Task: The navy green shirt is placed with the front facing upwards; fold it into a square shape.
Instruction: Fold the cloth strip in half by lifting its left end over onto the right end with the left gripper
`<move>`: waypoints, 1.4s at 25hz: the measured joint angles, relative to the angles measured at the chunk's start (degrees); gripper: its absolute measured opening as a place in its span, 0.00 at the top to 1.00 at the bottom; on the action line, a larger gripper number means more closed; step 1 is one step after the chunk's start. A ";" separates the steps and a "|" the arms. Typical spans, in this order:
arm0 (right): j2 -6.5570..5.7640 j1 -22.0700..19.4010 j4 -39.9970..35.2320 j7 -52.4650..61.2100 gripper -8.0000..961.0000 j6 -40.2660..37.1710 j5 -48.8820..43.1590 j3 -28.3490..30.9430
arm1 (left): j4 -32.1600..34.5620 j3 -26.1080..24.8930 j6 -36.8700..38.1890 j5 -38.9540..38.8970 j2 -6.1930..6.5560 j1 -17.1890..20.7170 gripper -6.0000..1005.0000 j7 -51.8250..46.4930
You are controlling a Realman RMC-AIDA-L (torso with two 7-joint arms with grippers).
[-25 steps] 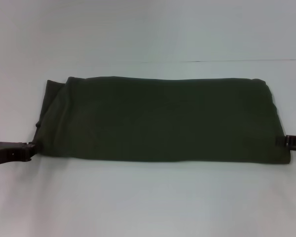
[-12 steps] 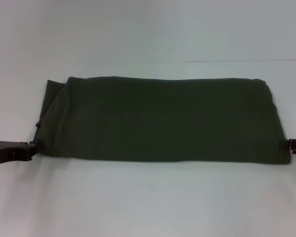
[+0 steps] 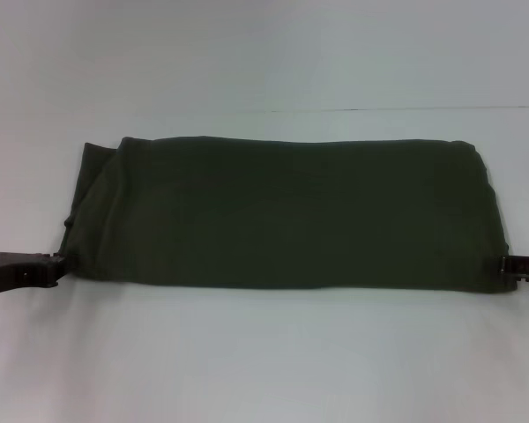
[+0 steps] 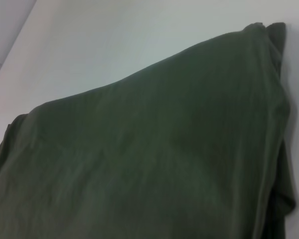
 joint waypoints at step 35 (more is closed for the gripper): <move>-0.35 -2.11 -0.31 -3.98 0.91 0.30 0.62 2.04 | 3.68 -0.53 4.24 -0.06 0.05 1.81 0.97 -0.79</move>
